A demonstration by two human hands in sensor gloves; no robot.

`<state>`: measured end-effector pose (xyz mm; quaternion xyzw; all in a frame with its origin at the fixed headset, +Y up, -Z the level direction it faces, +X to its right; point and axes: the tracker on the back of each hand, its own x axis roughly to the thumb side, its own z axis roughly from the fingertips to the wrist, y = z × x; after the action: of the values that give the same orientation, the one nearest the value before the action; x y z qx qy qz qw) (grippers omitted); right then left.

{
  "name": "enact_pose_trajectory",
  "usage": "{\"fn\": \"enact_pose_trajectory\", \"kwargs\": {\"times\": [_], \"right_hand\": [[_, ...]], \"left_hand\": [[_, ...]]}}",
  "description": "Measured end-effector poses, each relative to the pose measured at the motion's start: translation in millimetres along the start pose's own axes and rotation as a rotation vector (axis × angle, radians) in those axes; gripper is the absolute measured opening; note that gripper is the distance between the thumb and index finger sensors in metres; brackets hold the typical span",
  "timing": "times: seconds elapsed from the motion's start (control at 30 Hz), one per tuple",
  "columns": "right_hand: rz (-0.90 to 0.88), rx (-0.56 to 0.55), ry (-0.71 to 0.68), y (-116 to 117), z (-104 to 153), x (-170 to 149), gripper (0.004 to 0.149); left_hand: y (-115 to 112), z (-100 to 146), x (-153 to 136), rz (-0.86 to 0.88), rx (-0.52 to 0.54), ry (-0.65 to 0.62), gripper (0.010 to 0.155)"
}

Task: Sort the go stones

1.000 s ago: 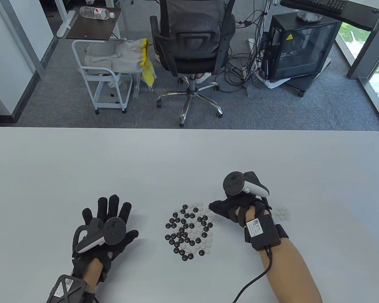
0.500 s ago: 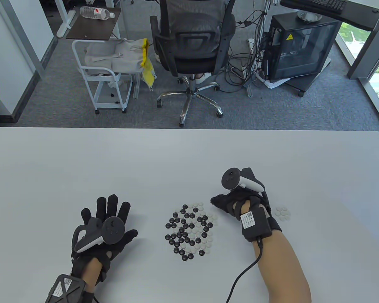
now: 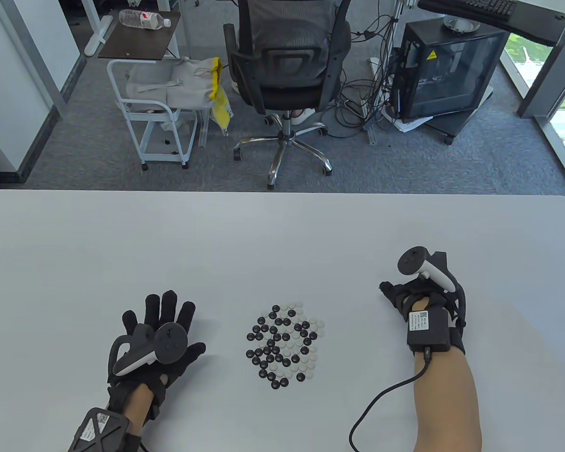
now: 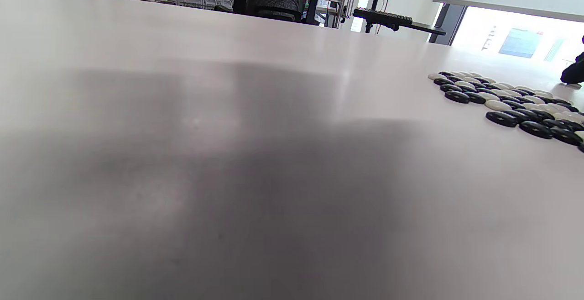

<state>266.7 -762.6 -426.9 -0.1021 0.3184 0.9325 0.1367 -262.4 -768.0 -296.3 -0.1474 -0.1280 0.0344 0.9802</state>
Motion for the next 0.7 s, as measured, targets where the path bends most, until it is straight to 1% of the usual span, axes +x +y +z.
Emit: {"fn": "enact_pose_trajectory", "kwargs": {"times": [0.2,0.47,0.6,0.7], "right_hand": [[0.038,-0.018,0.047,-2.4,3.3,-13.6,0.072],[0.013,0.000,0.068,-4.4,7.9,-25.6,0.073],[-0.003,0.009,0.064,-6.8,10.5,-26.1,0.074],[-0.009,-0.007,0.032,-11.3,15.0,-18.7,0.073]], "left_hand": [[0.3,-0.1,1.1,-0.002,0.004,-0.012,0.086],[-0.4,-0.5,1.5,0.000,-0.001,-0.009,0.087],[-0.6,-0.8,1.6,-0.002,-0.002,-0.007,0.086],[-0.6,-0.8,1.6,-0.001,-0.005,-0.005,0.086]]}}
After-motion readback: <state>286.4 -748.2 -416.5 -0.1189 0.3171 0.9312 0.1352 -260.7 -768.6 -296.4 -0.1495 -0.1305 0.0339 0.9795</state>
